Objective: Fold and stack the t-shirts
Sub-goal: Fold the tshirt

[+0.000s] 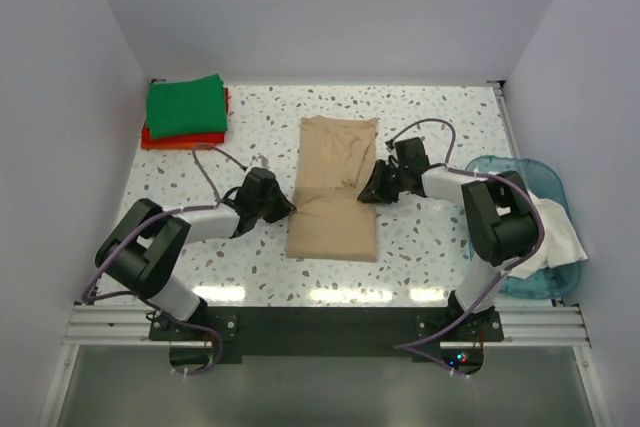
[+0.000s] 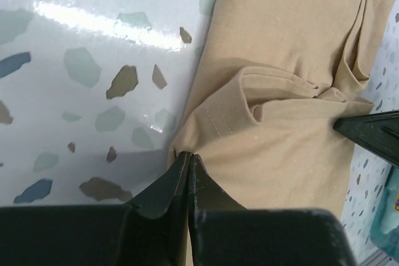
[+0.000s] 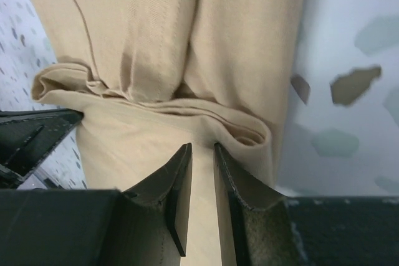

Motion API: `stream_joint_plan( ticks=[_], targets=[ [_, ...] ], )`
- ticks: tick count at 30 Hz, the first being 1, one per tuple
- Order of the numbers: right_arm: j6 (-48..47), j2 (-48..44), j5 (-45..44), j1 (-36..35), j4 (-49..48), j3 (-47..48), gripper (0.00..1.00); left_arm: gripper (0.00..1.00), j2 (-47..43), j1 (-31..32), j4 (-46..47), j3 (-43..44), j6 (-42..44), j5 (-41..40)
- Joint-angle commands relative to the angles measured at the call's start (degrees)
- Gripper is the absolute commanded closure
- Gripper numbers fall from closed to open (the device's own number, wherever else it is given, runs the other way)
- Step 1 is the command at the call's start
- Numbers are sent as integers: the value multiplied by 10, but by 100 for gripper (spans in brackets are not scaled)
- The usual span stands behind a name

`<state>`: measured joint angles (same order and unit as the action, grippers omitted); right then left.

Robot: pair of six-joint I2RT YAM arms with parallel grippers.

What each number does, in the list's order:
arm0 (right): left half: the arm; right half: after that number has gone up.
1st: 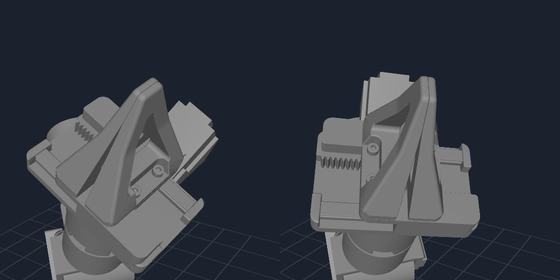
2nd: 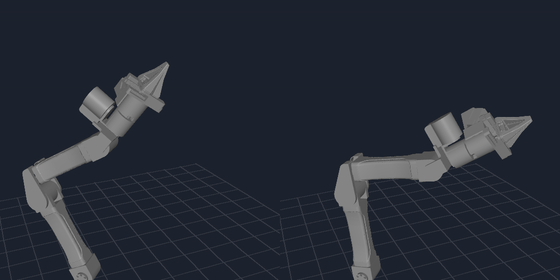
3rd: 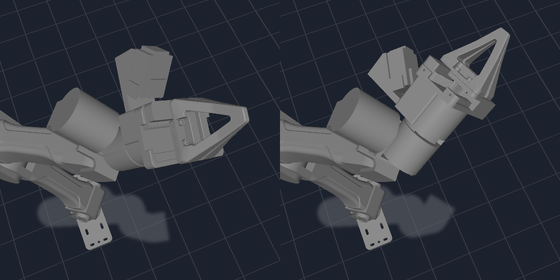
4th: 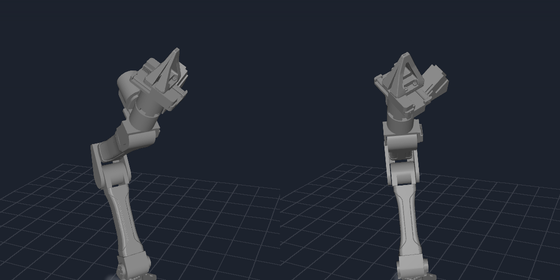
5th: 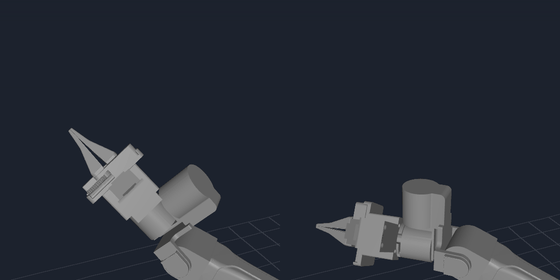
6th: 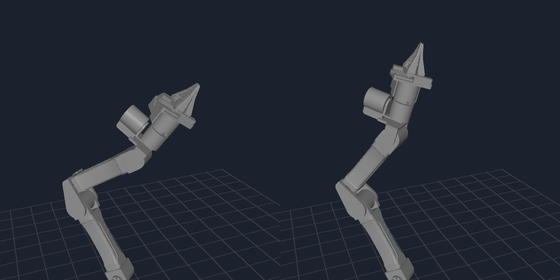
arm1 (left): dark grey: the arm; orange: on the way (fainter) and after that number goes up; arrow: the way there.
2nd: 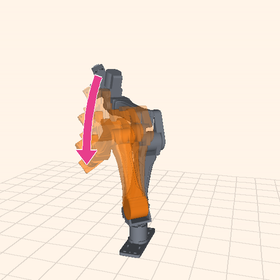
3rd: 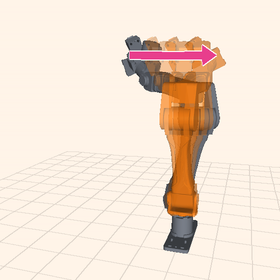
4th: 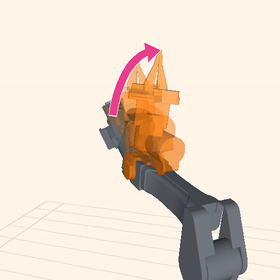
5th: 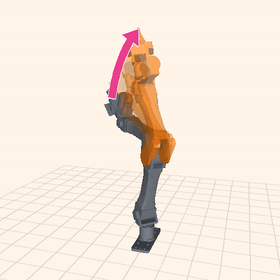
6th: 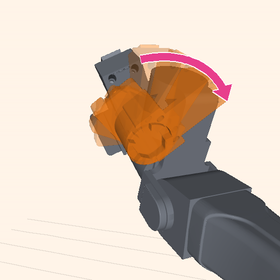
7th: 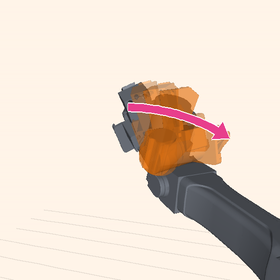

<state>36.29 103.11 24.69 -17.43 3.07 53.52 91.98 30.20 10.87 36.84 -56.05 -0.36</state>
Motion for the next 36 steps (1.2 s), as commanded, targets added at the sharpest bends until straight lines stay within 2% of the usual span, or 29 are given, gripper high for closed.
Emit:
stream_joint_plan(
  ticks=[1, 7, 9, 12, 16, 19, 24, 30, 36],
  targets=[
    [-44, -40, -45, 4, 62, -10, 74, 95, -48, -1, -12, -34, 5, -30],
    [-54, -105, -50, 6, 105, 8, 66, 92, -107, -1, -61, -7, 55, -26],
    [-43, -143, -47, 6, 106, -2, 65, 87, -123, -1, -83, -4, 64, -23],
    [-14, -189, -29, 3, 85, -45, 64, 82, -153, -1, -81, -17, 68, -5],
    [26, -236, -13, -21, 49, -128, 64, 82, -167, 18, -59, -41, 60, 45],
    [52, -250, -13, -32, 22, -176, 64, 82, -165, 47, -57, -53, 59, 48],
    [66, -270, -5, -32, -4, -248, 65, 82, -164, 59, -28, -113, 36, 64],
    [54, -317, -30, -32, 39, -287, 66, 82, -165, 61, -30, -148, 32, 70],
    [50, -409, -52, -33, 118, -261, 66, 79, -205, 61, -81, -116, 51, 66]
  ],
)
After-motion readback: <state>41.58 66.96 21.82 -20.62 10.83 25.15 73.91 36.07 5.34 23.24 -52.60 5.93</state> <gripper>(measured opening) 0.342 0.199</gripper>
